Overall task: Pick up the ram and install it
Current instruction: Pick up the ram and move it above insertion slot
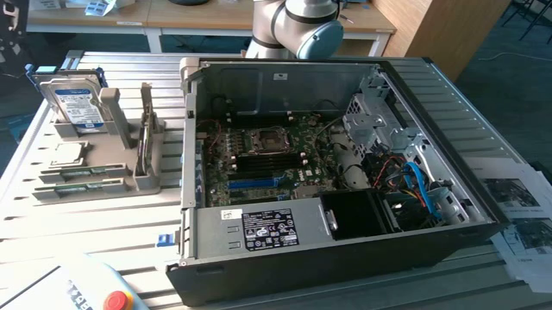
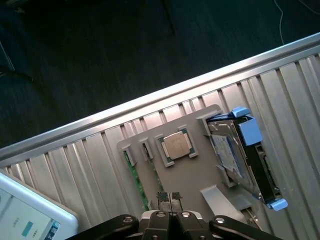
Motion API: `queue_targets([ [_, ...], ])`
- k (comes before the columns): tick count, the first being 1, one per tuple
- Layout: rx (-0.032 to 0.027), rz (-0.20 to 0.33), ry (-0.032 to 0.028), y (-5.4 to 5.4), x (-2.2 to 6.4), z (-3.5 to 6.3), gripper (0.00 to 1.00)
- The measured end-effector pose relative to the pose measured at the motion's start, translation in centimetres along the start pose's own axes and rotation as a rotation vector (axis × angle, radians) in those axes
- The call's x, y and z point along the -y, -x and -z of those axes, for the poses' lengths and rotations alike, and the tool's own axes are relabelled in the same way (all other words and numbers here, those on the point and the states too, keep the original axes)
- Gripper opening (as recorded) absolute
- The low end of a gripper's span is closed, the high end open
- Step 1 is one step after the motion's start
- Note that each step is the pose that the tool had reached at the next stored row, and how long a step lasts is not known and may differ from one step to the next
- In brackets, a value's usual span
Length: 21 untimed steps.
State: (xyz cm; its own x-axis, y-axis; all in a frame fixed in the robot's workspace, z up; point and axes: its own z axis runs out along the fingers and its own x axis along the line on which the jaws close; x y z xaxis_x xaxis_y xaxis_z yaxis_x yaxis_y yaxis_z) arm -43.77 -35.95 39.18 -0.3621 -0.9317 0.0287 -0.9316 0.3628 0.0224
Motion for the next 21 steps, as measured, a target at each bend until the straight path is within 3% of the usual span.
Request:
queue_targets([
  [16,-0.0060,0.237,-0.0071,0.00,-0.01,0.00,0.10],
  [21,-0.0063,0.250,-0.0074,0.00,-0.01,0.00,0.10],
])
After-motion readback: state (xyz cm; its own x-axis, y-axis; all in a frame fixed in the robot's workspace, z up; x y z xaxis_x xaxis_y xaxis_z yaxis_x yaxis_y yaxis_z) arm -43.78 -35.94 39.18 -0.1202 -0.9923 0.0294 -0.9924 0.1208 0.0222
